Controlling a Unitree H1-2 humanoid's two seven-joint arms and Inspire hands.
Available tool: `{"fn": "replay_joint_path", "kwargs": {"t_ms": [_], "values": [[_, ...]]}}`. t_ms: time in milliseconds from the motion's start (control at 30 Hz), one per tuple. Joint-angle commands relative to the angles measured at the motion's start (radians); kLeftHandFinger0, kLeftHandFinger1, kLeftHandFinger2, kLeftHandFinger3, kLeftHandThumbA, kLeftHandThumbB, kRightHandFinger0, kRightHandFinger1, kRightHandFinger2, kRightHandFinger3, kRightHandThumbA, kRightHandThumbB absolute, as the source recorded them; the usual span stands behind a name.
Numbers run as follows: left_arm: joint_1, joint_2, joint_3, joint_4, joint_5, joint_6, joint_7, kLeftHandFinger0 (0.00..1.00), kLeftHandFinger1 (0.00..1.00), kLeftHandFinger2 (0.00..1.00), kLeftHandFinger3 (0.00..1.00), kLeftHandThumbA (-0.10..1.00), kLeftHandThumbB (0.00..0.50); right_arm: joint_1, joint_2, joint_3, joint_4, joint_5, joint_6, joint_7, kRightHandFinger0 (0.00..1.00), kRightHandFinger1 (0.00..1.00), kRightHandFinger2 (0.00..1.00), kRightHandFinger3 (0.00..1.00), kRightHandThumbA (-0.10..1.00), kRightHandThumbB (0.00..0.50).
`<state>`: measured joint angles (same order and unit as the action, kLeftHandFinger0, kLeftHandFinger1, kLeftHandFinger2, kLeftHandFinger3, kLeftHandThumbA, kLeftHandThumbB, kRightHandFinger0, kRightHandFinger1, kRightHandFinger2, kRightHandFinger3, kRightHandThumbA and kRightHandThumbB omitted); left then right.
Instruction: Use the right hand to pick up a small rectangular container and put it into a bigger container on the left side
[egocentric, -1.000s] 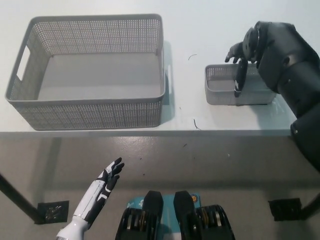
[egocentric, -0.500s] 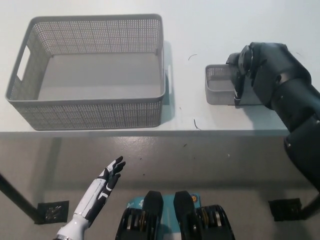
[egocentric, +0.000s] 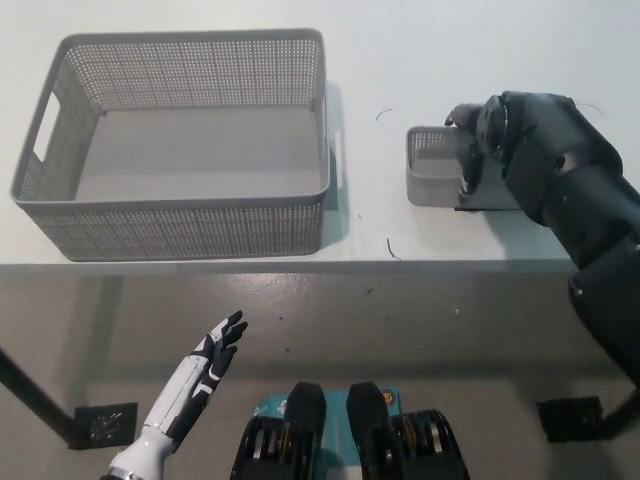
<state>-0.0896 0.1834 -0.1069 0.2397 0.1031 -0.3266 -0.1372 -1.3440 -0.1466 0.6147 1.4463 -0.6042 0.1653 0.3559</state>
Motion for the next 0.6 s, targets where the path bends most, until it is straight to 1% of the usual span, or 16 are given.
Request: {"fn": "replay_joint_path", "kwargs": {"t_ms": [0, 33, 67, 100, 133, 167, 233, 267, 300, 333, 367, 400, 433, 467, 500, 567], "values": [[-0.026, 0.018, 0.006, -0.030, -0.009, -0.023, -0.012, 1.00, 1.00, 1.00, 1.00, 1.00, 0.299, 0.001, -0.013, -0.041, -0.014, 0.020, -0.105, -0.328, 0.16, 0.33, 0.45, 0.51, -0.10, 0.147], [-0.030, 0.020, 0.007, -0.027, -0.009, -0.024, -0.012, 1.00, 1.00, 1.00, 1.00, 1.00, 0.300, -0.002, -0.015, -0.052, -0.015, 0.030, -0.110, -0.337, 0.25, 0.45, 0.55, 0.51, -0.10, 0.151], [-0.032, 0.020, 0.007, -0.025, -0.008, -0.025, -0.012, 1.00, 1.00, 1.00, 1.00, 1.00, 0.301, -0.002, -0.017, -0.062, -0.015, 0.039, -0.115, -0.346, 0.28, 0.48, 0.58, 0.51, -0.10, 0.152], [-0.031, 0.019, 0.006, -0.025, -0.007, -0.026, -0.011, 1.00, 1.00, 1.00, 1.00, 1.00, 0.299, -0.005, -0.022, -0.073, -0.019, 0.045, -0.126, -0.371, 0.46, 0.60, 0.63, 0.51, -0.10, 0.170], [-0.030, 0.019, 0.006, -0.028, -0.007, -0.026, -0.011, 1.00, 1.00, 1.00, 1.00, 1.00, 0.298, -0.007, -0.023, -0.078, -0.019, 0.047, -0.125, -0.379, 0.42, 0.54, 0.59, 0.48, -0.10, 0.170], [-0.030, 0.019, 0.006, -0.032, -0.004, -0.023, -0.010, 1.00, 1.00, 1.00, 1.00, 1.00, 0.295, -0.014, -0.026, -0.080, -0.018, 0.044, -0.122, -0.385, 0.32, 0.42, 0.45, 0.35, -0.10, 0.174], [-0.029, 0.017, 0.007, -0.036, -0.010, -0.013, -0.012, 1.00, 1.00, 1.00, 1.00, 1.00, 0.302, -0.023, -0.033, -0.079, -0.020, 0.031, -0.142, -0.413, 0.28, 0.34, 0.38, 0.45, -0.10, 0.182], [-0.029, 0.017, 0.007, -0.036, -0.010, -0.013, -0.012, 1.00, 1.00, 1.00, 1.00, 1.00, 0.302, -0.025, -0.035, -0.082, -0.020, 0.030, -0.150, -0.419, 0.17, 0.25, 0.33, 0.46, -0.10, 0.184], [-0.030, 0.017, 0.007, -0.033, -0.009, -0.016, -0.011, 1.00, 1.00, 1.00, 1.00, 1.00, 0.301, -0.030, -0.040, -0.086, -0.022, 0.031, -0.164, -0.428, 0.11, 0.23, 0.34, 0.49, -0.10, 0.174], [-0.028, 0.017, 0.007, -0.031, -0.008, -0.017, -0.010, 1.00, 1.00, 1.00, 1.00, 1.00, 0.299, -0.033, -0.043, -0.088, -0.023, 0.030, -0.175, -0.437, 0.03, 0.22, 0.40, 0.57, -0.10, 0.164], [-0.025, 0.016, 0.008, -0.031, -0.008, -0.018, -0.009, 1.00, 1.00, 1.00, 1.00, 1.00, 0.299, -0.035, -0.044, -0.089, -0.023, 0.028, -0.183, -0.444, 0.03, 0.23, 0.45, 0.61, -0.10, 0.162], [-0.026, 0.016, 0.007, -0.026, -0.007, -0.022, -0.008, 1.00, 1.00, 1.00, 1.00, 1.00, 0.298, -0.047, -0.048, -0.089, -0.024, 0.025, -0.189, -0.454, 0.01, 0.21, 0.47, 0.59, -0.10, 0.163], [-0.026, 0.016, 0.007, -0.026, -0.012, -0.022, -0.012, 1.00, 1.00, 1.00, 1.00, 1.00, 0.295, -0.072, -0.056, -0.094, -0.028, 0.025, -0.203, -0.468, 0.00, 0.24, 0.59, 0.60, -0.10, 0.175], [-0.024, 0.016, 0.007, -0.028, -0.014, -0.020, -0.013, 1.00, 1.00, 1.00, 1.00, 1.00, 0.294, -0.078, -0.058, -0.097, -0.029, 0.027, -0.209, -0.473, 0.00, 0.29, 0.66, 0.67, -0.10, 0.192], [-0.024, 0.016, 0.006, -0.027, -0.008, -0.024, -0.010, 1.00, 1.00, 1.00, 1.00, 1.00, 0.287, -0.105, -0.062, -0.103, -0.033, 0.030, -0.204, -0.469, 0.00, 0.38, 0.78, 0.81, -0.10, 0.191], [-0.023, 0.015, 0.006, -0.028, -0.004, -0.022, -0.006, 1.00, 1.00, 1.00, 1.00, 1.00, 0.286, -0.158, -0.069, -0.114, -0.037, 0.031, -0.197, -0.471, 0.00, 0.41, 0.80, 0.84, -0.10, 0.209]]}}
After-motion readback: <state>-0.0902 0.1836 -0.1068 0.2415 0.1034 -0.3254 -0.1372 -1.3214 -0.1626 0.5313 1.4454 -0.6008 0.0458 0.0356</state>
